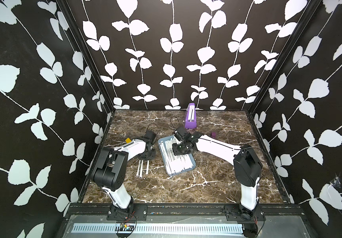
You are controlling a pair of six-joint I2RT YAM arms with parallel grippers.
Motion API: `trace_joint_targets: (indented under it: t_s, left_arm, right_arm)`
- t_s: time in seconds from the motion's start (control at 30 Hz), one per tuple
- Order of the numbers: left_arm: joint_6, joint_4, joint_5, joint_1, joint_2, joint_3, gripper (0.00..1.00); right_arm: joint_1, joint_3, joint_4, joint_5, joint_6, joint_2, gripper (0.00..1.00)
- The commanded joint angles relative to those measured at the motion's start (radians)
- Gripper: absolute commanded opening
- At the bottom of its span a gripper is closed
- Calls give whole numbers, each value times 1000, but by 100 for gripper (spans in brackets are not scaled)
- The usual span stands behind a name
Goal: Put the straws into the storage box
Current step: Pick up the straw from the center of the board.
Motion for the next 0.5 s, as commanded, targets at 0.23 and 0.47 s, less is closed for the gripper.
trace_joint_targets:
  t_s: [0.23, 0.47]
  left_arm:
    - [-165, -105, 1, -11, -178, 50, 0]
    - [-441, -36, -50, -210, -188, 124, 0]
  right_arm:
    - [-43, -50, -21, 27, -25, -114, 17]
    - [-127, -130, -37, 52, -40, -210, 17]
